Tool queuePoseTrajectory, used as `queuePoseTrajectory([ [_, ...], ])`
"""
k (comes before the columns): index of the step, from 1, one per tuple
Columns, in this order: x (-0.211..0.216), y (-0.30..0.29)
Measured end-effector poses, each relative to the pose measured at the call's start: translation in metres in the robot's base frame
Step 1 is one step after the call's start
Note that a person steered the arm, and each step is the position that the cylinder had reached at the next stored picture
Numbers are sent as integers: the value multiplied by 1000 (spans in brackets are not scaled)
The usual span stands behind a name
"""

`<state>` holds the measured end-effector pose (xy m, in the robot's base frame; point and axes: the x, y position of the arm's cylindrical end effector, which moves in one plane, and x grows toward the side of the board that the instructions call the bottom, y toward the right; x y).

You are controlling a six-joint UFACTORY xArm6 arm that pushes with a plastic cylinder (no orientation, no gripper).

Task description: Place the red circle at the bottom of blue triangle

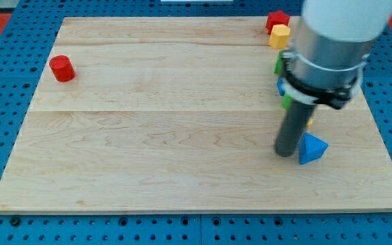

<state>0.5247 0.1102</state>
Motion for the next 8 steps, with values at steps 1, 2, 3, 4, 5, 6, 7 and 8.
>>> queuePoseTrajectory([
  [1, 0, -100],
  [2, -56, -153],
  [3, -149, -151],
  [4, -220, -198],
  [5, -255, -282],
  [6, -254, -369],
  [7, -221, -392],
  [8, -171, -349],
])
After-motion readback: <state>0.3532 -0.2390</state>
